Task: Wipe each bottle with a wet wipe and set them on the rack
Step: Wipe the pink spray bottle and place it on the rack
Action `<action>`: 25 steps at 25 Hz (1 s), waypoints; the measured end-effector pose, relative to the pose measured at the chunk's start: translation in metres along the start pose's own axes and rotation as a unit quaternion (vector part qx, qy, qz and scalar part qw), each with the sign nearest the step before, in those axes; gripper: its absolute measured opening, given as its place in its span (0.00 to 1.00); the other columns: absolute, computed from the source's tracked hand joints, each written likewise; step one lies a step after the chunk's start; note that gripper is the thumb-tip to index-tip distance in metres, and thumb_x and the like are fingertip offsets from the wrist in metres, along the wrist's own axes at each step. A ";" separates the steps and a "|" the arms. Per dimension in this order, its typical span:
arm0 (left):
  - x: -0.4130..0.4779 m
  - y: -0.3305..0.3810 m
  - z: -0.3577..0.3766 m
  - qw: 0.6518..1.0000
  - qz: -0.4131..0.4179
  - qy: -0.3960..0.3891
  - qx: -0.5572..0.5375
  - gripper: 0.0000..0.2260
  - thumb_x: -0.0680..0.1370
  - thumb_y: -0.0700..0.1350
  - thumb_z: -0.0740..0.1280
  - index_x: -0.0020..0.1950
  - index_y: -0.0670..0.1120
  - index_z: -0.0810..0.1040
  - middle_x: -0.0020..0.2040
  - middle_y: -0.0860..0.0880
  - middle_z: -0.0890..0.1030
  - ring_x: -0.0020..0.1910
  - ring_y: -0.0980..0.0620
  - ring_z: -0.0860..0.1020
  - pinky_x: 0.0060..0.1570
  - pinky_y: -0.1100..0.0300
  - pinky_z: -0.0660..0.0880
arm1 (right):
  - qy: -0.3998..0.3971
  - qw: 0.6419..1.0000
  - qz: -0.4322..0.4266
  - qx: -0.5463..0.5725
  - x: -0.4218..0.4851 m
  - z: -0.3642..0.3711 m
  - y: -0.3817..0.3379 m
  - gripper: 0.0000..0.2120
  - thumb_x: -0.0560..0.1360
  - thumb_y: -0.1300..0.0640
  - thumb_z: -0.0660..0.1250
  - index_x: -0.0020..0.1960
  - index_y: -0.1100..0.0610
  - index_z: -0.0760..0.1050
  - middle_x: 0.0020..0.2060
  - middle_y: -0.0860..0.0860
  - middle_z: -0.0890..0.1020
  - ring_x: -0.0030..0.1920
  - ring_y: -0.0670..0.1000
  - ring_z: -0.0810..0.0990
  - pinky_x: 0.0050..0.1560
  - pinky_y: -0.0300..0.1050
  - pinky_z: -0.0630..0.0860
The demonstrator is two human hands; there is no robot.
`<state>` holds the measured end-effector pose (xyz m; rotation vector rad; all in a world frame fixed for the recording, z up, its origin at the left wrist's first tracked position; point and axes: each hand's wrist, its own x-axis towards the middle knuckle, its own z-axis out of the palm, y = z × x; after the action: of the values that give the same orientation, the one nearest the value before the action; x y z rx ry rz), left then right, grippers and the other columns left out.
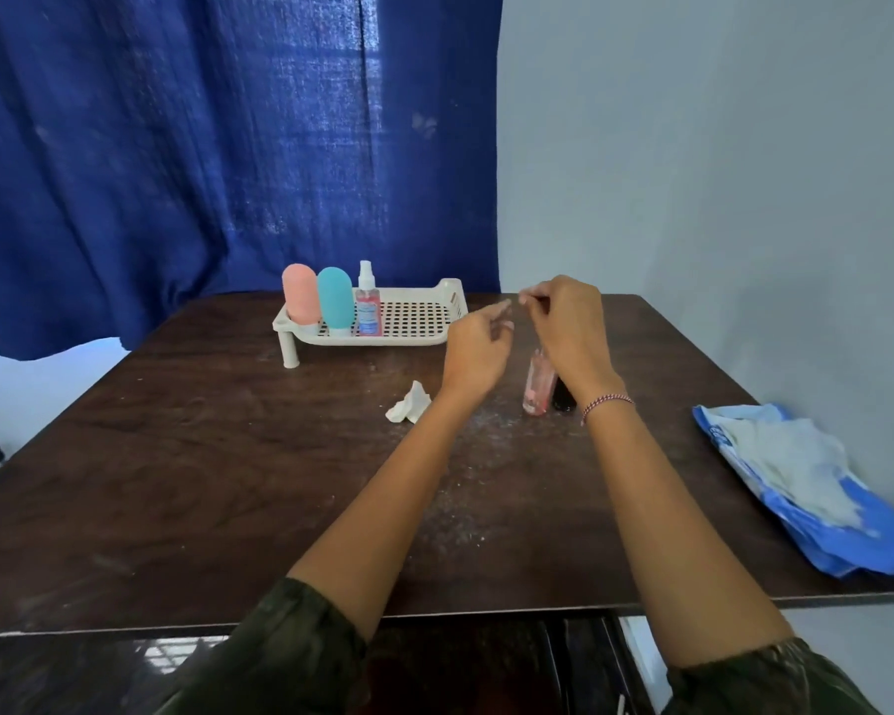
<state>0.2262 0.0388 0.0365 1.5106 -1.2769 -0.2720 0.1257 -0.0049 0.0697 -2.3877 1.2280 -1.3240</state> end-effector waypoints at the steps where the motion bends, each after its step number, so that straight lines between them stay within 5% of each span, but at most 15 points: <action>1: 0.000 0.002 0.008 1.000 -0.006 -0.013 0.004 0.16 0.79 0.38 0.63 0.68 0.41 0.73 0.63 0.45 0.78 0.60 0.52 0.77 0.56 0.73 0.66 | -0.003 1.000 0.004 -0.028 -0.001 -0.006 0.007 0.08 0.77 0.61 0.64 0.50 0.61 0.81 0.47 0.56 0.83 0.46 0.51 0.81 0.49 0.38 0.74; 8: 0.004 -0.004 0.034 0.996 -0.020 -0.083 0.025 0.16 0.77 0.35 0.65 0.65 0.41 0.76 0.60 0.44 0.81 0.59 0.50 0.78 0.60 0.61 0.72 | -0.093 0.991 0.033 -0.094 -0.008 -0.008 0.032 0.08 0.76 0.65 0.63 0.50 0.61 0.81 0.46 0.58 0.83 0.47 0.55 0.82 0.52 0.50 0.78; 13: 0.007 -0.008 0.034 0.996 -0.029 -0.080 0.004 0.14 0.73 0.33 0.69 0.58 0.39 0.80 0.51 0.44 0.84 0.51 0.51 0.81 0.55 0.62 0.76 | -0.095 0.990 0.053 -0.088 -0.010 0.004 0.036 0.08 0.75 0.65 0.66 0.50 0.59 0.81 0.44 0.56 0.84 0.43 0.52 0.82 0.47 0.42 0.78; 18: 0.011 -0.011 0.024 0.998 -0.038 -0.052 0.003 0.13 0.72 0.35 0.72 0.56 0.40 0.81 0.47 0.46 0.83 0.39 0.62 0.77 0.39 0.78 0.71 | -0.073 0.995 0.057 -0.032 -0.008 0.010 0.030 0.09 0.73 0.65 0.67 0.52 0.59 0.81 0.46 0.55 0.84 0.45 0.50 0.82 0.50 0.39 0.76; 25: 0.022 -0.028 -0.029 0.998 0.009 -0.020 0.053 0.12 0.70 0.37 0.74 0.53 0.43 0.81 0.43 0.50 0.82 0.41 0.59 0.78 0.39 0.79 0.71 | -0.057 0.989 0.046 0.126 -0.010 0.039 0.006 0.12 0.73 0.65 0.67 0.55 0.57 0.80 0.49 0.52 0.84 0.44 0.42 0.79 0.47 0.24 0.71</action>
<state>0.2720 0.0331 0.0347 1.5890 -1.3545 -0.2258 0.1489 -0.0116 0.0369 -2.1716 1.0560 -1.2166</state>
